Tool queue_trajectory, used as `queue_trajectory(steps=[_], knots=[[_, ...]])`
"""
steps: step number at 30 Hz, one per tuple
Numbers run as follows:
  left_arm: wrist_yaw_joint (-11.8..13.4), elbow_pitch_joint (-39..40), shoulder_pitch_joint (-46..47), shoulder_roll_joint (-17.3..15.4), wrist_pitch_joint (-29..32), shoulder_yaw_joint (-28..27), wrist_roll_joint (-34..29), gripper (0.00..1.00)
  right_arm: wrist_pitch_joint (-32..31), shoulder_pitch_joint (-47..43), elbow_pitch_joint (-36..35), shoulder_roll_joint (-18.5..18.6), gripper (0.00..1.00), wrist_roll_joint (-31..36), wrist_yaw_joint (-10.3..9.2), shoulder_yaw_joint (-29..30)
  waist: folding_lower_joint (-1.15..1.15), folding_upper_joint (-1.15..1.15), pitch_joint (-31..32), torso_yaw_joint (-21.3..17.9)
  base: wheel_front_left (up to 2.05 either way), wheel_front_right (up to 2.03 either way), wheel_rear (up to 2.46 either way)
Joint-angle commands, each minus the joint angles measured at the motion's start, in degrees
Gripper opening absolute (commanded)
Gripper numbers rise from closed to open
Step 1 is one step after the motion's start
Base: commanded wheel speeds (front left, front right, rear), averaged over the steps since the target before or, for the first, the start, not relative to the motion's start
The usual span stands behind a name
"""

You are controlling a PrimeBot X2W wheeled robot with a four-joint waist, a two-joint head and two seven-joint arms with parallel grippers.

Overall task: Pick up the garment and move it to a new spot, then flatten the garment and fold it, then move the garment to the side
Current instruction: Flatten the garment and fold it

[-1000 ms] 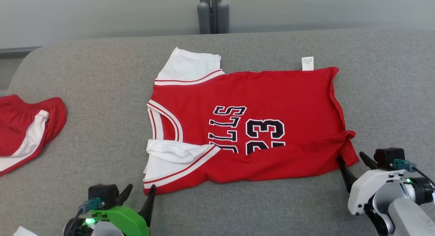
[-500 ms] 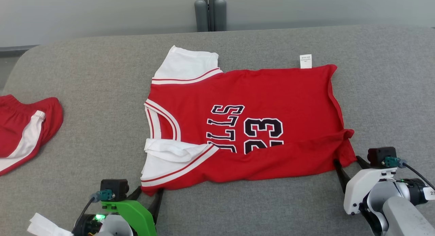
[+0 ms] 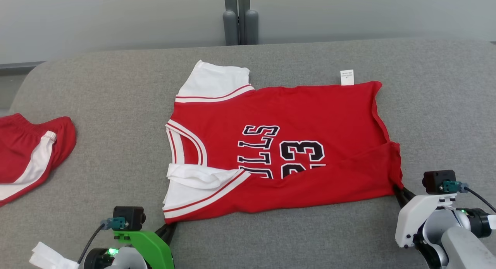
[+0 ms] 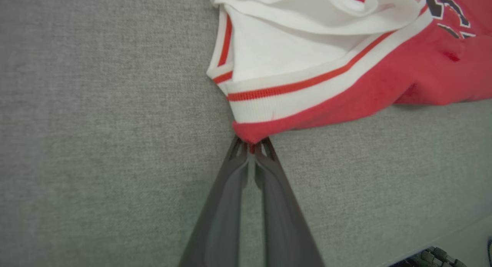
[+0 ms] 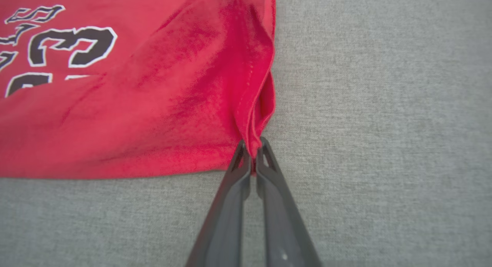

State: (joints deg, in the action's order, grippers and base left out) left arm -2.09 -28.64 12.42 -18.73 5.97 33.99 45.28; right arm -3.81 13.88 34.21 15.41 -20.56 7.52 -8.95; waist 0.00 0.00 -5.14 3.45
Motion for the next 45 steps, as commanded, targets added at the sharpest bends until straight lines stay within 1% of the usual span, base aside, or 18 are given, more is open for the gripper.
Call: queue_trajectory(steps=[1,7,12,16,19,20,21,22,23,27,30,33,38,40,42,45], knots=[[0.31,0.61,-1.01,-1.12,0.10,0.07,-0.48,0.00,-0.35,-1.28,-0.45,0.96,0.00,-0.35,-0.05,0.08,0.00,0.00,0.96,-0.04,0.00,0.00,0.00],[2.46,5.81,-4.33,-4.76,2.56,0.50,-1.22,0.00,-2.30,-4.43,-3.27,3.09,0.00,-0.71,-0.07,1.21,0.00,0.00,2.96,-0.16,0.00,0.00,0.00],[4.64,12.22,-8.82,-7.80,6.76,1.17,-0.23,0.00,-7.56,-8.83,-7.70,4.35,0.00,-2.40,-0.08,0.81,0.00,0.00,4.14,-0.26,0.00,0.00,0.00],[7.28,18.46,-12.65,-10.52,10.32,1.13,0.83,0.00,-11.99,-12.99,-12.51,5.20,0.00,-2.95,-0.08,2.57,0.00,0.00,4.19,-0.34,0.00,0.00,0.00],[9.07,22.41,-14.60,-11.91,12.20,0.91,1.32,0.00,-14.86,-15.17,-15.84,4.94,0.00,-3.20,-0.08,4.10,0.00,0.00,3.80,-0.37,0.00,0.00,0.00],[9.64,23.75,-15.05,-12.28,12.72,0.83,1.44,0.00,-15.80,-15.95,-17.16,4.63,0.16,-3.05,-0.08,4.49,0.00,0.00,3.67,-0.36,0.00,0.00,0.00],[10.01,24.58,-15.39,-12.47,13.03,0.78,1.63,0.20,-16.39,-16.41,-18.05,4.43,0.48,-2.80,-0.07,4.90,0.00,0.00,3.55,-0.36,0.00,0.00,0.00],[10.40,25.24,-15.78,-12.59,13.70,0.84,1.97,0.95,-17.02,-16.91,-19.02,4.22,1.00,-2.34,-0.07,5.47,0.00,0.00,3.44,-0.36,0.00,0.00,0.00],[10.53,25.65,-15.94,-12.79,14.31,1.07,2.03,1.00,-17.33,-17.22,-19.75,4.04,1.00,-1.92,-0.07,5.93,0.00,0.00,3.36,-0.38,0.00,0.00,0.00],[11.20,27.35,-15.12,-13.55,14.25,0.82,1.08,1.00,-18.80,-18.28,-22.66,2.26,1.00,-1.45,-0.05,7.44,0.00,0.00,3.35,-0.35,0.00,0.00,0.00],[11.69,28.45,-14.56,-14.33,13.65,0.20,0.45,1.00,-19.09,-18.74,-24.59,2.25,1.00,-0.94,-0.05,9.00,0.00,0.00,3.58,-0.45,0.00,0.00,0.00],[11.61,30.29,-13.53,-15.00,13.02,-0.63,0.22,1.00,-18.62,-19.04,-26.91,1.56,1.00,-0.48,-0.05,10.93,0.00,0.00,3.65,-0.56,0.00,0.00,0.00],[10.03,34.13,-8.95,-16.38,14.63,-1.60,-0.16,1.00,-17.34,-16.54,-30.79,0.17,1.00,-0.55,-0.04,14.76,0.00,0.00,2.16,-0.64,0.00,0.00,0.00],[9.38,35.02,-5.48,-17.67,15.82,-2.24,-1.03,1.00,-16.70,-14.81,-32.08,-0.20,1.00,0.04,-0.04,16.35,0.00,0.00,0.69,-0.75,0.00,0.00,0.00],[8.13,35.38,-1.07,-17.70,16.99,-2.89,-1.17,1.00,-16.31,-12.43,-32.53,-0.70,1.00,0.44,-0.04,17.67,0.00,0.00,-1.21,-0.88,0.00,0.00,0.00],[5.37,33.64,7.04,-17.28,18.53,-3.69,-1.32,1.00,-15.36,-6.86,-31.82,-1.59,1.00,-0.26,-0.04,19.03,0.00,0.00,-4.74,-1.42,0.00,0.00,0.00]])
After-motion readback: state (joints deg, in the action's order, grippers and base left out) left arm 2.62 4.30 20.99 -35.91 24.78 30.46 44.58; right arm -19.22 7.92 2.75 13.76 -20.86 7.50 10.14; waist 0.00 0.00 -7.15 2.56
